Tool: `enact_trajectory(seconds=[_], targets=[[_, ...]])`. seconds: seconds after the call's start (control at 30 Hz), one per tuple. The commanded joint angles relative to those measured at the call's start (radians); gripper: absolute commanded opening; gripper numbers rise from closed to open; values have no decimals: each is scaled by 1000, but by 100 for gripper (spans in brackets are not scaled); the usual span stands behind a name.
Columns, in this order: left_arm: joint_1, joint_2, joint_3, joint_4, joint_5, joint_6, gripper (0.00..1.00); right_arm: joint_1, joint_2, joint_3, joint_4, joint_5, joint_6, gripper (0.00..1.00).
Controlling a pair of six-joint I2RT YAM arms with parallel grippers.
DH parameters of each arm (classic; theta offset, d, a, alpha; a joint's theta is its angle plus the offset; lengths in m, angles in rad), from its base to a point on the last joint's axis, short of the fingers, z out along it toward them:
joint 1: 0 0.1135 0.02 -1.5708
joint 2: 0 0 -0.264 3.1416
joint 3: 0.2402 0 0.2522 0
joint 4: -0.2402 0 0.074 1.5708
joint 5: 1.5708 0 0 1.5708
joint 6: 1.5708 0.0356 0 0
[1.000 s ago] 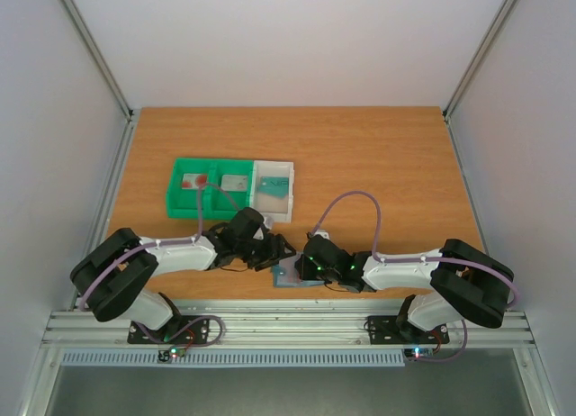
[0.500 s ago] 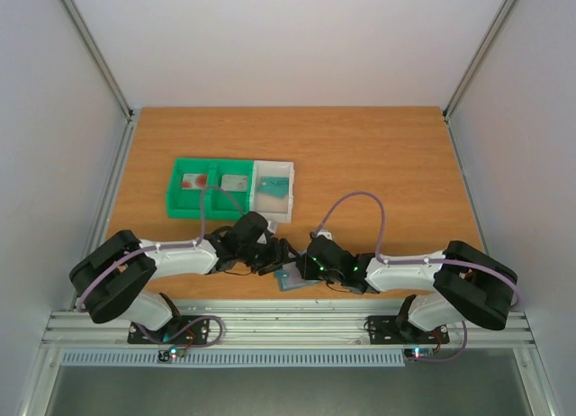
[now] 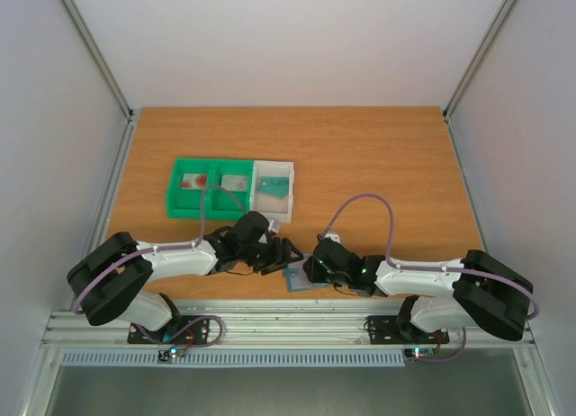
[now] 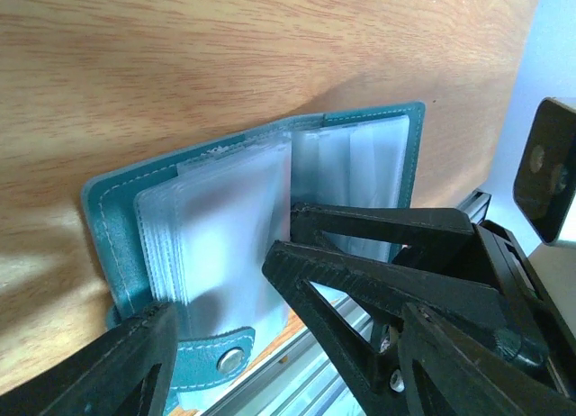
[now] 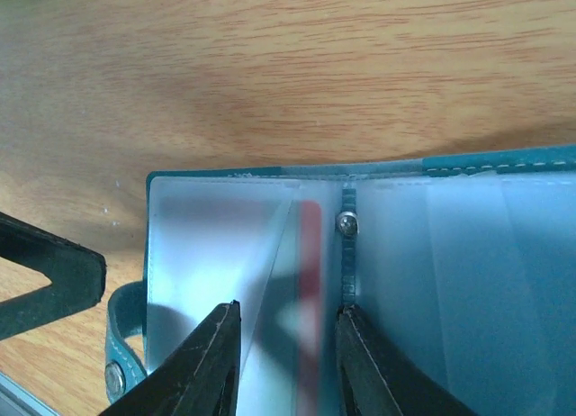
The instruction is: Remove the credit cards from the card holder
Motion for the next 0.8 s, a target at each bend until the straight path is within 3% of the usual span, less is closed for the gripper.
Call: enact_trajectory(seconds=[0.0,0.27,0.77], targets=[[-6,-16,35,67,11,9,68,-1,-52,-13,-87,46,-13,32],[-7,56,37,139,37,-15,68,-2,-43,-6,-92,44,-14,31],[-7,100,45,118,6,1,68,-2,44,-36,-59,27,38,14]])
